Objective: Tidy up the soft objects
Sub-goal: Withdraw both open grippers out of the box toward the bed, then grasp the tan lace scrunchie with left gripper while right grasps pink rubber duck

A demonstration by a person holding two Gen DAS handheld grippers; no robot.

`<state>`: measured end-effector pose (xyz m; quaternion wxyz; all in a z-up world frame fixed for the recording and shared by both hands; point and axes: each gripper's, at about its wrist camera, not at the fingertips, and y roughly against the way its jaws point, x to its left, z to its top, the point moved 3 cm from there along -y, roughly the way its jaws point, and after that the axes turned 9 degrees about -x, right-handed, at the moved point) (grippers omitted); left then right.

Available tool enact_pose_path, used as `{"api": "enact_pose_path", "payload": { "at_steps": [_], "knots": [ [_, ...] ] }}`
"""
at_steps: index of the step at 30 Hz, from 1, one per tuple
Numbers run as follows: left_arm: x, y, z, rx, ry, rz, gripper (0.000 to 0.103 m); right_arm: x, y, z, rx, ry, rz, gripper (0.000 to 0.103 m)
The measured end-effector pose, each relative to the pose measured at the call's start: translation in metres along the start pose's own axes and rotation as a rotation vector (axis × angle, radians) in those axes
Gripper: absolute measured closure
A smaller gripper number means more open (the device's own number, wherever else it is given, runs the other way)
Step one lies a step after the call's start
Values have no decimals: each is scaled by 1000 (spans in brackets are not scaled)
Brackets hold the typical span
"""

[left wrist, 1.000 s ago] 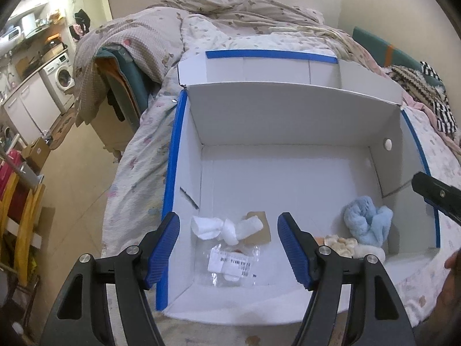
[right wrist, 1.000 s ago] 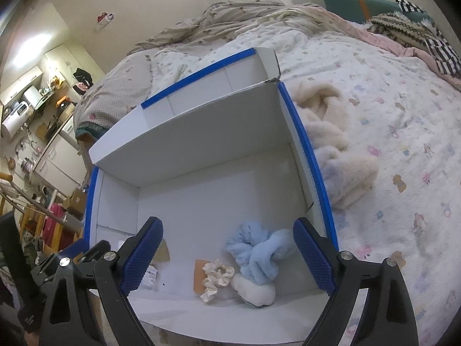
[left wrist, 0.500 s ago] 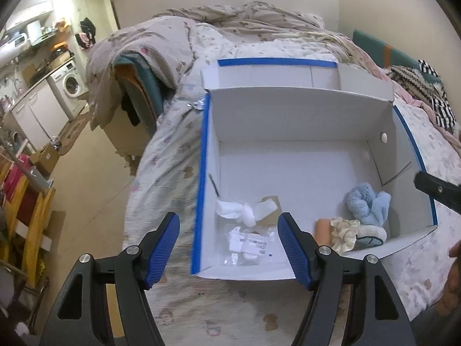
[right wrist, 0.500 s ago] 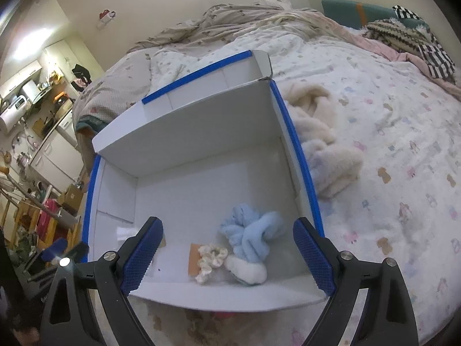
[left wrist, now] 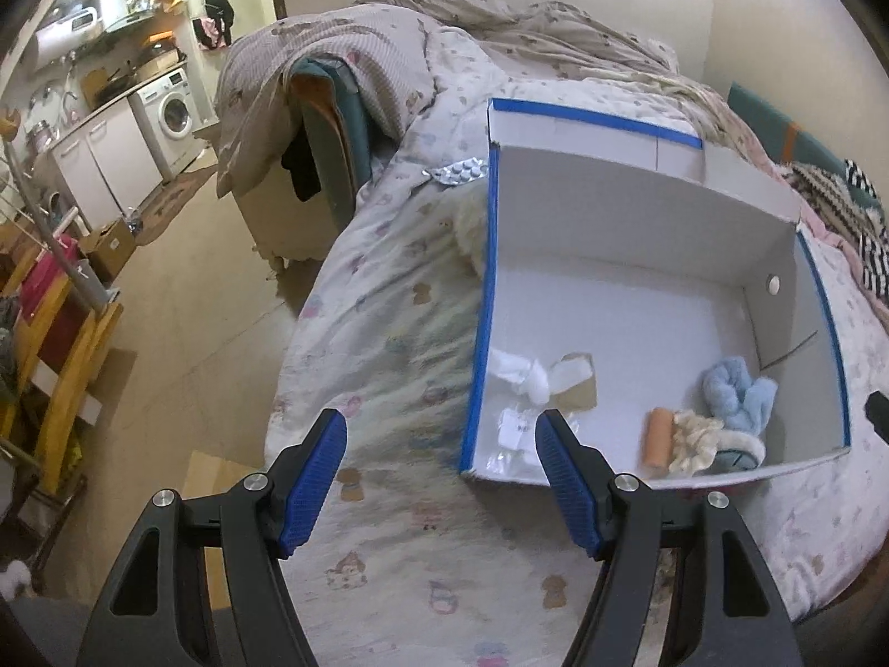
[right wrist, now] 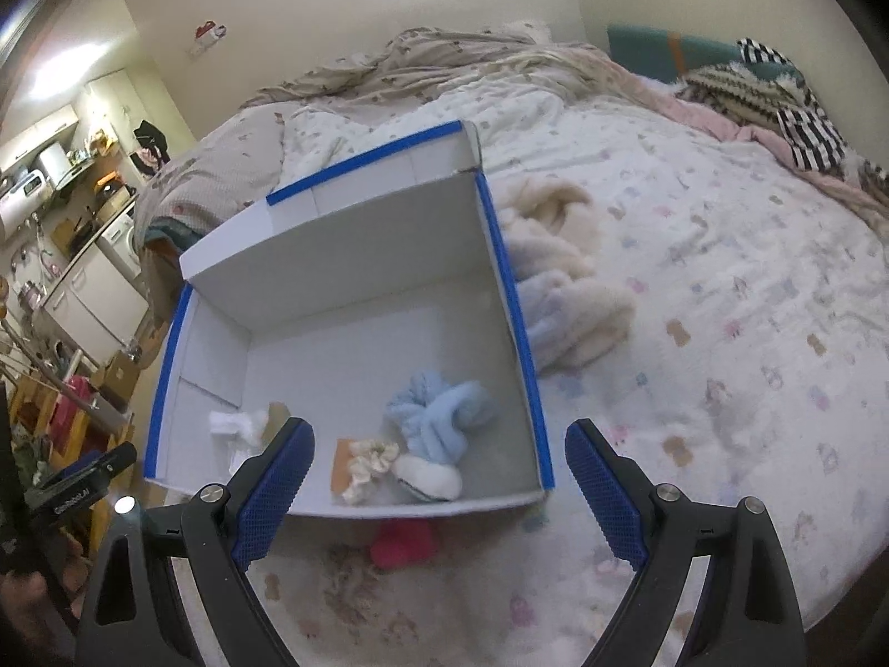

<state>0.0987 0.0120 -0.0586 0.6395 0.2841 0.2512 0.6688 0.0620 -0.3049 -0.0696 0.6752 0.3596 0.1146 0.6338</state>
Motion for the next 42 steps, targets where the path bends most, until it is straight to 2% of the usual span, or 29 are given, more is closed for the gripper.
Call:
{"api": "enact_pose_path", "payload": {
  "at_steps": [3,6,9,13,17,24,30,33,36,40,42],
  "knots": [
    [0,-1,-9,21,-1,-2,35,-5,2,-6,21,-26,3,5],
    [-2,-9,-21,69,-31,18,35,-8,-1,-15,46,-13,-60,5],
    [-2,-18,-34,129,-34,31,35,-11,-12,-30,126,-8,-87,5],
    [-4,-30,-47,210,-22,5,35,-9,-25,-44,206,-2,-86,5],
    [-9,-38,-59,265,-31,-2,35,-2,-33,-54,248,19,-75,5],
    [-26,-52,-75,369,9,-92,35,-2,-54,-67,333,-58,-39,5],
    [-66,-56,-86,417,-29,-175,35,-2,-71,-70,370,-84,-42,5],
    [-96,-57,-89,419,-81,-234,35,-1,-75,-71,384,-78,-47,5],
    [-126,-66,-102,459,-139,-284,35,-1,-77,-73,394,-79,-44,5],
    [-150,-82,-123,506,-208,-270,38,-4,-79,-75,402,-85,-38,5],
    [-154,-85,-126,501,-213,-259,38,-6,-81,-75,406,-83,-44,5]
  ]
}}
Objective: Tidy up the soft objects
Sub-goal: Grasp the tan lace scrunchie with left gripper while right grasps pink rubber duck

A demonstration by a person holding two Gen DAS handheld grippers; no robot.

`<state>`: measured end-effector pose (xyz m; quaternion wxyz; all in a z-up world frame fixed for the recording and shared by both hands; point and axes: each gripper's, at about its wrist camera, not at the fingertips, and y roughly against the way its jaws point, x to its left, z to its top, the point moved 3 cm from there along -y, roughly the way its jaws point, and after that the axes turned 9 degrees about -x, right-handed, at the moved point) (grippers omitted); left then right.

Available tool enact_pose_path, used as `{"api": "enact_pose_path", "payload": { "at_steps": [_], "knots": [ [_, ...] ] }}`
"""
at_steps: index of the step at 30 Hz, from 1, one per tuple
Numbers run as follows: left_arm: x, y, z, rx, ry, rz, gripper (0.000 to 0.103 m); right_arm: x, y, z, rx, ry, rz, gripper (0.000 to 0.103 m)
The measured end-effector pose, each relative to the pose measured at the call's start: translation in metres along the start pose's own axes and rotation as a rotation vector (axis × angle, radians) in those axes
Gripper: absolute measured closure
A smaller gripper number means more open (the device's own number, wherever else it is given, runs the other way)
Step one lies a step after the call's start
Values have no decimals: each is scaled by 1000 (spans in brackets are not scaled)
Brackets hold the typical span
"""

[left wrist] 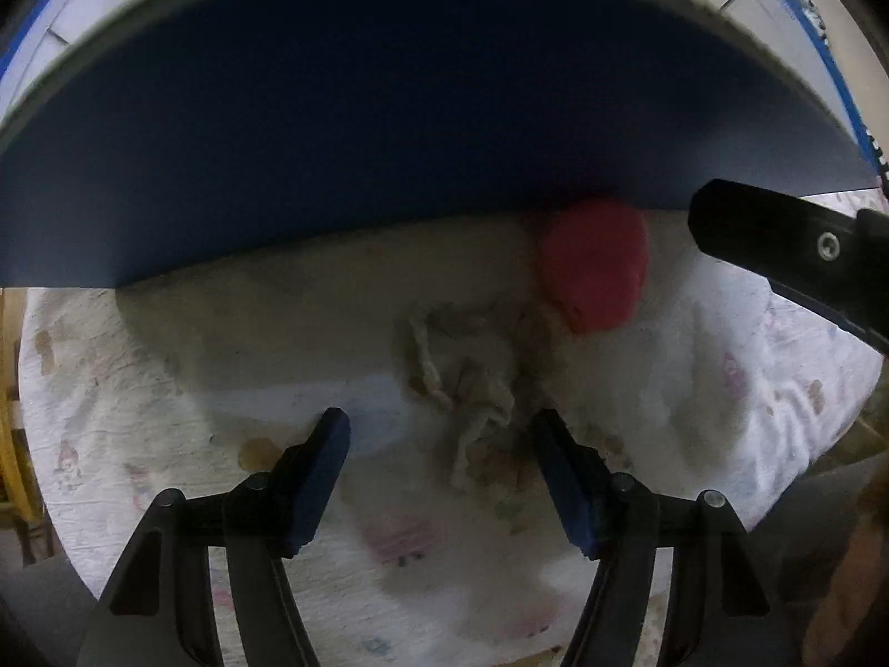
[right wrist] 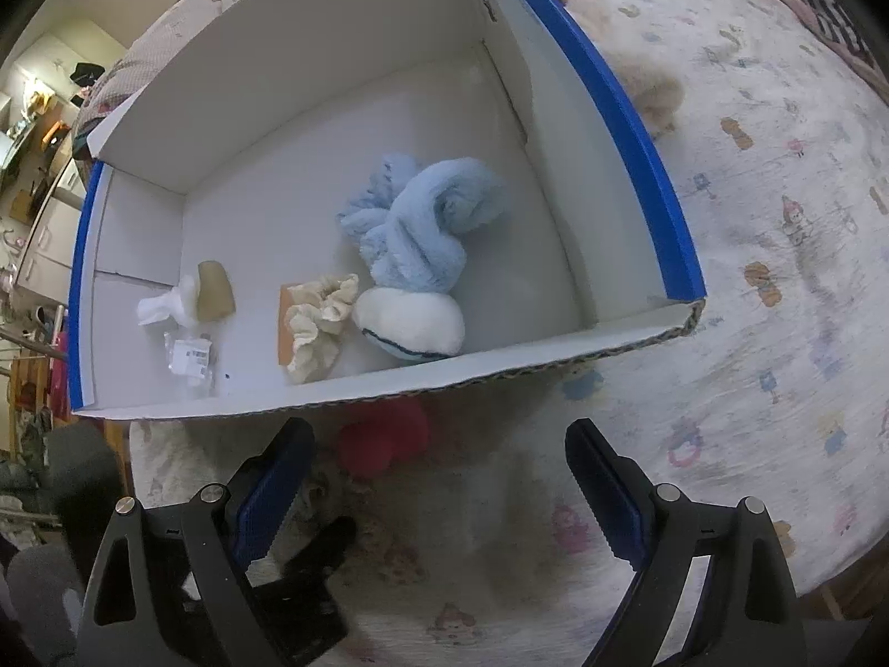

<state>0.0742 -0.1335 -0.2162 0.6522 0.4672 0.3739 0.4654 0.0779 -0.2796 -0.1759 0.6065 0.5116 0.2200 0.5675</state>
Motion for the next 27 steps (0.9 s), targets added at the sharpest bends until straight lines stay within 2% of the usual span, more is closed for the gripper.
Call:
{"api": "enact_pose_path", "payload": {
  "at_steps": [2,3,4,7,8,14,20,27],
  "knots": [
    [1,-1,1,-9,1,-1,44,-3,-2,0,7,-7,0,5],
    [1,-2,1,-11,0,-1,50,-3,-2,0,8,-10,0,5],
    [1,-2,2,-14,-5,6,64,-3,-2,0,9,-12,1,5],
    [0,-3,-3,-8,-24,28,87,-1,-1,0,5,-7,9,5],
    [1,-3,-3,-5,-20,19,90,-1,0,1,4,-2,9,5],
    [28,0,-5,19,73,-41,95,5,-6,-1,17,16,3,5],
    [78,13,-8,-21,107,68,95,11,-15,-4,36,24,-9,5],
    [127,23,-15,-53,160,135,95,36,-39,-3,68,108,-41,5]
  ]
}}
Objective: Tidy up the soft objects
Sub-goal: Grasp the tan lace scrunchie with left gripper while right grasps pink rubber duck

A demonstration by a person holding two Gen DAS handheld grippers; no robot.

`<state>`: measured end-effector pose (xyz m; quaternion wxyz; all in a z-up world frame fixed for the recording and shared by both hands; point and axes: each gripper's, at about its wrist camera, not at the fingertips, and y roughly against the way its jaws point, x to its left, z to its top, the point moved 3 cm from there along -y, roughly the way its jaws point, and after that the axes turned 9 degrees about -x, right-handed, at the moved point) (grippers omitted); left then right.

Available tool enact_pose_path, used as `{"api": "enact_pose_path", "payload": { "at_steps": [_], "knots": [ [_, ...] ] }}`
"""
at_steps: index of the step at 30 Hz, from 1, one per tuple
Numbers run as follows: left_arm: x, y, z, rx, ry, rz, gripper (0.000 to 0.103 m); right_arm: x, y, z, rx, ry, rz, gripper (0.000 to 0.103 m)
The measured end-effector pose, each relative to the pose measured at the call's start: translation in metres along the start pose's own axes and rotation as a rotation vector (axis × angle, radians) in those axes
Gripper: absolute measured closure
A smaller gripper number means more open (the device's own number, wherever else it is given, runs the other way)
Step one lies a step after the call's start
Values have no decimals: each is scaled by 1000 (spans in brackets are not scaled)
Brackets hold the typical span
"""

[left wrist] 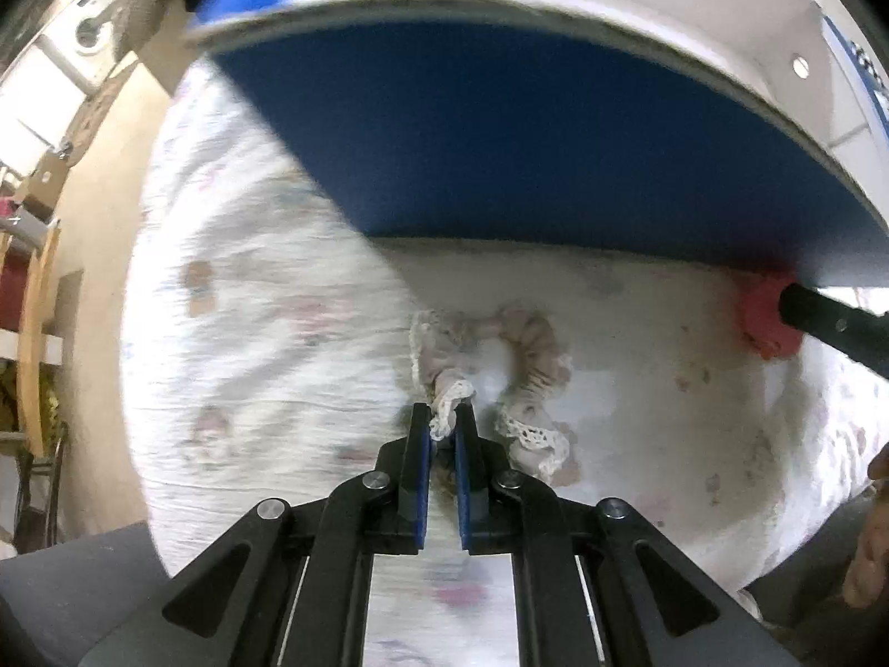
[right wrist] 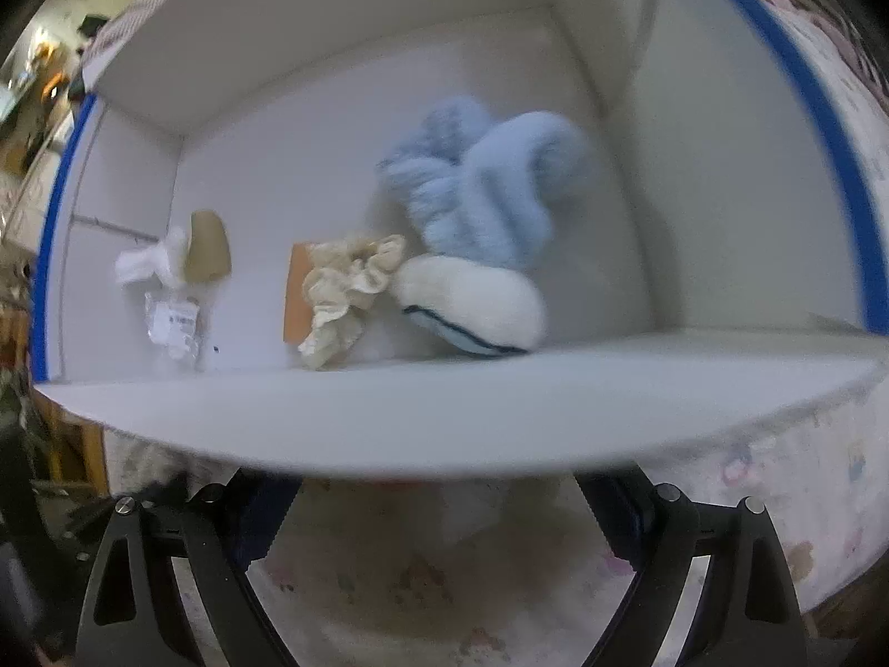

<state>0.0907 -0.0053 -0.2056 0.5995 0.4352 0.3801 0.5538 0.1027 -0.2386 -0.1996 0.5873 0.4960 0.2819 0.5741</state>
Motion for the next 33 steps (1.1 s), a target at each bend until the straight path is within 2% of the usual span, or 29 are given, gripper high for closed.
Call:
{"api": "enact_pose_path", "payload": {
  "at_steps": [5,9,10,12,14,15,23,27,33],
  "knots": [
    [20,5,1,-24,24,24,95,12,-23,1,33,35,-39,5],
    [27,6,4,-29,16,29,95,18,-30,0,27,74,-60,7],
    [10,7,3,-31,12,31,95,18,-31,0,21,78,-57,13],
    [8,9,4,-37,2,36,95,20,-31,-1,20,86,-59,22],
    [8,10,4,-44,-6,41,95,21,-30,0,17,100,-58,40],
    [-2,8,3,-47,-6,43,95,21,-29,1,14,104,-54,56],
    [-3,31,1,-91,5,35,95,13,-9,-11,0,100,-13,56],
    [-1,53,1,-165,-32,66,95,17,5,-19,-12,100,14,56],
    [-6,92,2,-273,-61,60,95,14,35,-38,-26,99,67,56]
  ]
}}
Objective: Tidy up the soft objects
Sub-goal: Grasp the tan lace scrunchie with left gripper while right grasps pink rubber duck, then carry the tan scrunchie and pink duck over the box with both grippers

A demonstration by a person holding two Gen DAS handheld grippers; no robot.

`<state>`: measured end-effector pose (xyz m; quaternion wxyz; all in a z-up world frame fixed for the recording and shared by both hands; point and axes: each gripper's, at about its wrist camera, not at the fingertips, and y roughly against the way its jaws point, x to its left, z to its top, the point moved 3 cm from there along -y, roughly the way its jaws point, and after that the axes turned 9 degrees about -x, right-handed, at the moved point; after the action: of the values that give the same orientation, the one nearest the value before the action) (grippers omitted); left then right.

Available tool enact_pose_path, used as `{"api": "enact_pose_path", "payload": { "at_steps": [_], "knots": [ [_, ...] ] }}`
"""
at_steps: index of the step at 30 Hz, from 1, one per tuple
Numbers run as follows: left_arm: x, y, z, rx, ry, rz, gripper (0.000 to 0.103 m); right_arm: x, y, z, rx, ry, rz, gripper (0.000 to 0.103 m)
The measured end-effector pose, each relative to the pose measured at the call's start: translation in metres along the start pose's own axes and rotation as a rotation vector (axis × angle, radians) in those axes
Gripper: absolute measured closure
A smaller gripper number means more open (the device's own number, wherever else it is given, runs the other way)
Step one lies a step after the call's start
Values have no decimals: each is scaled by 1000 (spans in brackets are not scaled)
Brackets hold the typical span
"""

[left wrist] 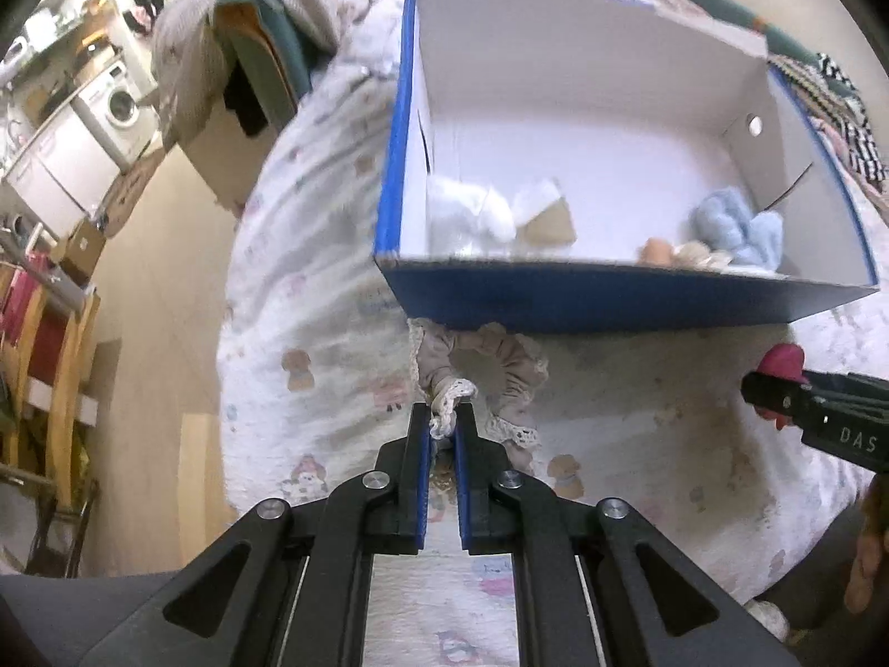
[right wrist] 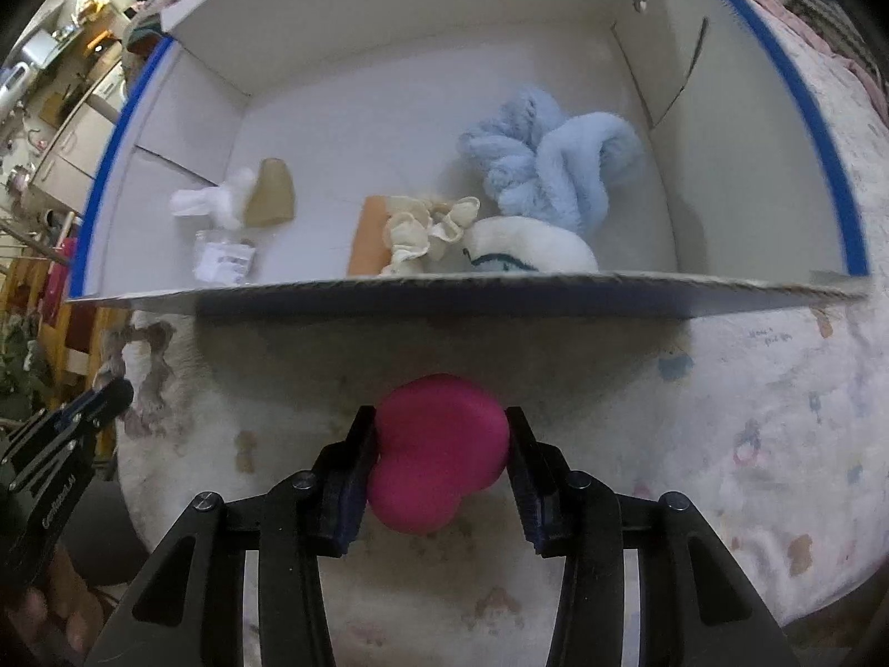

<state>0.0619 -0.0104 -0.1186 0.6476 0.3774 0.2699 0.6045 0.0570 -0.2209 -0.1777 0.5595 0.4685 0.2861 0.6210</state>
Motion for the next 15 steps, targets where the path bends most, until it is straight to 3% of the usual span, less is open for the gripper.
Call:
{"api": "enact_pose_path", "payload": {
  "at_steps": [8,15],
  "knots": [
    [11,49,18,-153,50,12,96,5,43,-2,-67,-19,85,56],
    [25,72,41,-230,114,-10,95,8,98,14,-217,9,182,56]
  ]
}}
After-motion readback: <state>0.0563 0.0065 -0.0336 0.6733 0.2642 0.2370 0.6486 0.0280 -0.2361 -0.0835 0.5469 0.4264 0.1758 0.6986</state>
